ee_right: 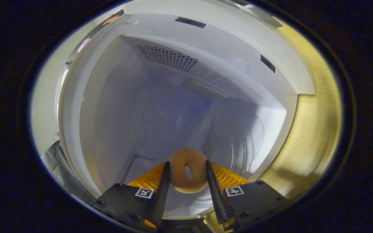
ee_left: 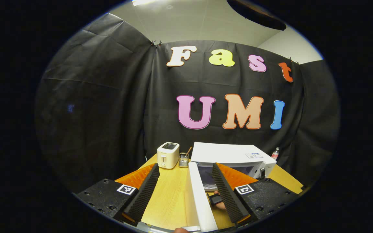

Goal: Open the microwave oven with the left hand, put the food in, and close the microwave oven.

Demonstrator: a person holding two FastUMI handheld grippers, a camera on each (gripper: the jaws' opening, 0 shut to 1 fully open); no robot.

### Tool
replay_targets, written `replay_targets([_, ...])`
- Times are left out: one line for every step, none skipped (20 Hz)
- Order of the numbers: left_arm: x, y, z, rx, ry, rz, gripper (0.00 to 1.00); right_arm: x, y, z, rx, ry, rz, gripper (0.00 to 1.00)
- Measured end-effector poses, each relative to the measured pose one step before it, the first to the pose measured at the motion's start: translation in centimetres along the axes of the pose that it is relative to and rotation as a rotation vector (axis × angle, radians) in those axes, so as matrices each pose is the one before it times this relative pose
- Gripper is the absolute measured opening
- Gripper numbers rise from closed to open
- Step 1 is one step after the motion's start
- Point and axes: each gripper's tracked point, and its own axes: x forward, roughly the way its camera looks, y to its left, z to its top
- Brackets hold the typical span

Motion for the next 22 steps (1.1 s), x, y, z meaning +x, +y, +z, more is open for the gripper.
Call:
replay_targets([0.03,0.02,-0.141,-0.00084,0.0037,0.00083,0.96,0.158,0.063,-0.14,0.00076,0.00045,0.0027,0.65])
replay_targets([0.034,-0.12,-0.274,-0.00275,0.005,-0.0011,0.94,0.232,-0.044,0.019,0.006,0.0012,-0.00461,0.65])
replay_targets([0.105,-0.117,0.045,-0.00275,0.00167,-0.00182,0.94,-0.158,0.04,0.119,0.00317,-0.00129,-0.00253,0.65])
replay_targets([0.156,-0.075,0.066,-0.0018,0.0002,-0.00298,0.95,0.01,0.038,0.191,-0.00041,-0.0021,-0.00275,0.58])
replay_targets([0.148,-0.088,0.098,-0.001,-0.00053,-0.00425,0.95,0.039,0.137,0.241,-0.00713,-0.00974,-0.00037,0.58])
replay_targets([0.17,-0.12,-0.01,0.00053,-0.00108,-0.00291,0.95,-0.006,-0.14,0.089,-0.00875,-0.00433,-0.00242,0.63])
replay_targets([0.141,-0.139,0.066,0.00049,-0.00155,-0.00353,0.96,-0.121,0.098,-0.151,0.00218,0.00453,-0.00244,0.64])
replay_targets([0.003,-0.05,0.017,0.00154,-0.00072,-0.0029,0.96,0.029,0.026,0.073,0.0063,0.00492,-0.00345,0.66])
replay_targets([0.037,-0.058,0.097,0.00203,-0.00025,-0.00054,0.96,-0.26,0.016,0.226,-0.00543,-0.00309,-0.00434,0.67])
replay_targets([0.139,-0.043,-0.15,0.00026,0.00298,-0.00038,0.96,0.073,-0.053,0.12,-0.01449,-0.00771,-0.0077,0.75])
replay_targets([0.062,-0.006,-0.066,0.00055,0.00223,0.00006,0.96,-0.036,-0.144,0.283,-0.01848,-0.00575,-0.0102,0.72])
replay_targets([-0.017,-0.062,0.021,0.00085,0.00109,0.00007,0.96,-0.121,-0.167,0.271,-0.02241,-0.00381,-0.00901,0.74])
replay_targets([-0.091,0.022,0.009,0.00091,0.0015,0.00104,0.96,-0.059,-0.174,0.026,-0.019,-0.00074,-0.00759,0.75])
replay_targets([-0.016,-0.071,-0.025,-0.00011,-0.00023,-0.00072,0.96,-0.035,-0.034,-0.054,-0.01797,0.00854,0.00097,0.75])
replay_targets([-0.055,-0.032,-0.018,-0.00081,0.00164,-0.00059,0.96,-0.06,-0.123,-0.287,-0.0285,0.01428,-0.00669,0.75])
replay_targets([-0.089,-0.058,-0.053,-0.00135,0.00364,0.00124,0.96,0.032,-0.005,0.036,-0.03274,0.00075,0.00153,0.76])
replay_targets([0.043,-0.031,-0.028,-0.00215,0.00095,0.0002,0.96,-0.111,0.004,-0.132,-0.03942,0.00467,-0.00904,0.76])
replay_targets([0.034,-0.114,0.009,-0.00057,-0.00005,0.00003,0.96,-0.161,0.341,0.11,-0.03304,-0.00295,0.01252,0.8])
replay_targets([-0.037,-0.04,0.049,0.00033,-0.00098,0.00008,0.96,-0.087,0.189,0.115,-0.03191,-0.00341,-0.00389,0.87])
replay_targets([-0.151,-0.028,-0.017,0.00093,-0.00041,-0.00254,0.96,-0.19,0.04,0.035,-0.01511,0.00312,0.00146,0.86])
replay_targets([-0.1,-0.089,0.029,0.00241,0.00113,-0.00167,0.96,-0.075,-0.066,-0.14,-0.00341,0.00465,-0.00293,0.84])
replay_targets([0.018,-0.077,-0.006,0.00229,-0.00169,-0.00028,0.96,-0.029,0.017,0.02,-0.00021,0.00566,0.00075,0.95])
